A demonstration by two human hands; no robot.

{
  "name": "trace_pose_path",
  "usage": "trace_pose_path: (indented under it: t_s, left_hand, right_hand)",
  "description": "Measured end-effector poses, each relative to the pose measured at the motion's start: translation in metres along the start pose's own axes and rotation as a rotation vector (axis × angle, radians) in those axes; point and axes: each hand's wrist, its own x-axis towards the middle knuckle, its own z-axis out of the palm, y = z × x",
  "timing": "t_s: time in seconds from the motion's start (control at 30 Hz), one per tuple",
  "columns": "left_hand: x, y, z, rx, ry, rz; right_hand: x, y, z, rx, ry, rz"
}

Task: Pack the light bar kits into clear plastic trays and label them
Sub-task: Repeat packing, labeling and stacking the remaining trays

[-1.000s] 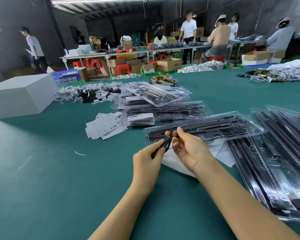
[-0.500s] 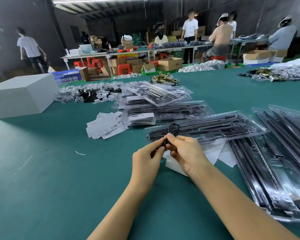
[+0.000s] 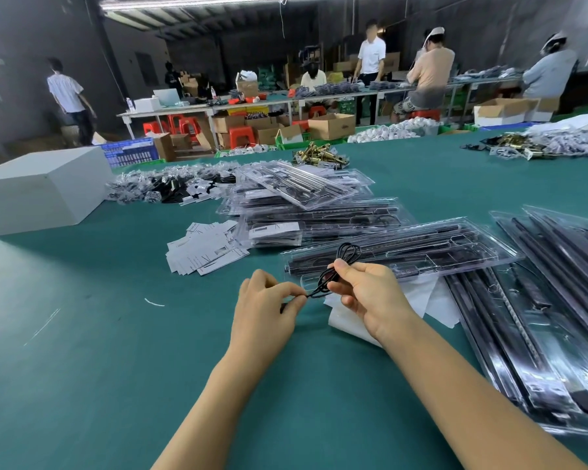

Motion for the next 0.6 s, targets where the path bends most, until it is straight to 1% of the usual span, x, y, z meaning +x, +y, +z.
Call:
trace_pose_path:
  t_s: [0.07,0.2,0.23,0.3,0.37,0.4,0.5,0.6]
  left_hand:
    - [-0.001,0.0,-0.001,0.133,0.057,0.039]
    - [-0.006,0.002,0.002,0.088,0.092,0.004]
    - [-0.008,0.003,0.003,0.043,0.089,-0.011]
    - [-0.009,0.007,0.005,-0.156,0.098,-0.105]
    - [-0.01,0.01,0.004,-0.375,0.149,-0.228]
    - [-0.01,0.011,0.005,-0.445,0.188,-0.275]
    - [-0.012,0.014,0.008,-0.535,0.274,-0.359]
    - [-0.012,0.014,0.011,-0.598,0.289,-0.41]
  right_hand:
    - [0.001,0.0,0.0,-0.076,-0.021,-0.034]
    - [0.002,0.001,0.0,-0.136,-0.04,-0.062]
    - [0.002,0.001,-0.001,-0.147,-0.04,-0.066]
    - [0.002,0.001,-0.002,-0.168,-0.048,-0.074]
    - [0.002,0.002,-0.002,-0.199,-0.069,-0.083]
    - [0.001,0.004,-0.001,-0.218,-0.08,-0.088]
    - [0.002,0.007,0.0,-0.263,-0.095,-0.107]
    - [0.003,0.01,0.0,-0.284,-0.103,-0.116]
